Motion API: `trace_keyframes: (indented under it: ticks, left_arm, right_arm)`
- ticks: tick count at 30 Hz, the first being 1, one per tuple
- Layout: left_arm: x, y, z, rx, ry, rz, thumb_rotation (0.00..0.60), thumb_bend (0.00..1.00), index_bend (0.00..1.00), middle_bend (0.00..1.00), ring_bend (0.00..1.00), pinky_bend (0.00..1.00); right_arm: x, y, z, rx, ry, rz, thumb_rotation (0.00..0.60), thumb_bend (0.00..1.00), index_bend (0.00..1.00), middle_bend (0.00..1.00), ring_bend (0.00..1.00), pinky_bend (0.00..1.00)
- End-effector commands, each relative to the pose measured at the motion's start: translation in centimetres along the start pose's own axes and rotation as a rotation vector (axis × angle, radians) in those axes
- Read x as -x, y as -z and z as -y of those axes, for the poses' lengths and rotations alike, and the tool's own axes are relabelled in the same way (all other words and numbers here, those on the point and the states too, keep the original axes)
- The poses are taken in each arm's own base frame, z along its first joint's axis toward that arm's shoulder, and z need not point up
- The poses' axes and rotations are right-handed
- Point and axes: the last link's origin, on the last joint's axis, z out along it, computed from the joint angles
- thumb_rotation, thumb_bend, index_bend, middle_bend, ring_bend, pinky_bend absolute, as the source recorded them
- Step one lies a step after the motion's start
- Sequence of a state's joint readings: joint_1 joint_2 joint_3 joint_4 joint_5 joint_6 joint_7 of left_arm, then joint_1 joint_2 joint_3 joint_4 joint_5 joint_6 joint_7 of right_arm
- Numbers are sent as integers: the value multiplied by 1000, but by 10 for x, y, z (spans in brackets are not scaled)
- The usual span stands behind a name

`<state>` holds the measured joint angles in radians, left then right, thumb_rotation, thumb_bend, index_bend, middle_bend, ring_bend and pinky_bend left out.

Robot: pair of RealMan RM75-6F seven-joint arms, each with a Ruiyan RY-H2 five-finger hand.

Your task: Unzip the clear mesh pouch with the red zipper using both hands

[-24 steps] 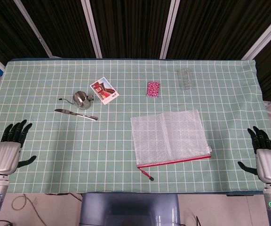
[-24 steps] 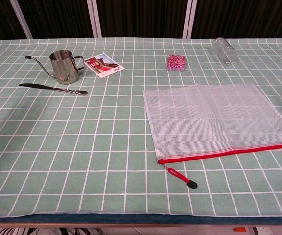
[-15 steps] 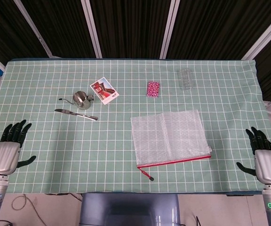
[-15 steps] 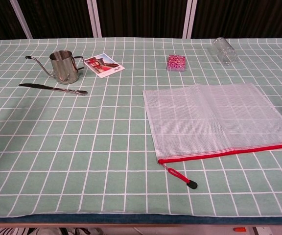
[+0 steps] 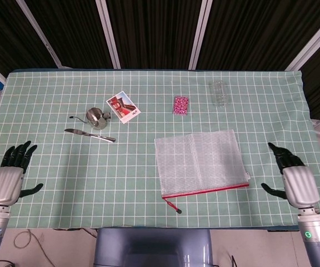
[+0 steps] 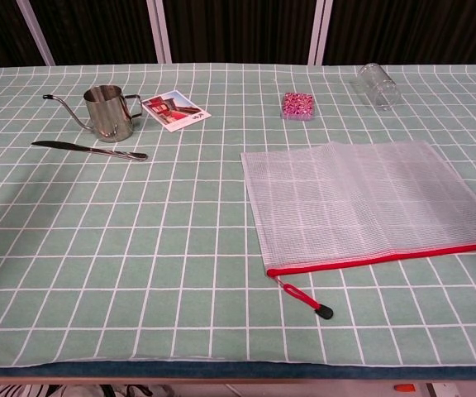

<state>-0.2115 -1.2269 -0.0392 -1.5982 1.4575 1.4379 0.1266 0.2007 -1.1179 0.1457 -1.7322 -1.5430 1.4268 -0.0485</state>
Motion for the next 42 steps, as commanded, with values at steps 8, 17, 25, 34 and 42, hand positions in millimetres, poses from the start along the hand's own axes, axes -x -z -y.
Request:
trace_keyframes:
  ticks: [8, 17, 25, 34, 42]
  left_arm:
    - [1, -2, 0, -2, -5, 3, 600, 74, 0, 0, 0, 0]
    - [1, -3, 0, -4, -1, 8, 600, 74, 0, 0, 0, 0]
    - [2, -5, 1, -9, 9, 15, 600, 74, 0, 0, 0, 0]
    - [3, -6, 1, -7, 9, 23, 600, 74, 0, 0, 0, 0]
    - [2, -7, 1, -8, 17, 22, 600, 74, 0, 0, 0, 0]
  right_arm:
    - [32, -45, 108, -302, -80, 178, 600, 142, 210, 929, 902, 877]
    - [90, -48, 169, -371, -85, 344, 600, 178, 379, 1000, 1000, 945]
    - [131, -40, 196, -362, -112, 439, 600, 219, 443, 1000, 1000, 953]
    - [161, -28, 205, -333, -111, 510, 600, 239, 484, 1000, 1000, 953]
    - [173, -27, 200, -281, -105, 512, 600, 285, 516, 1000, 1000, 952]
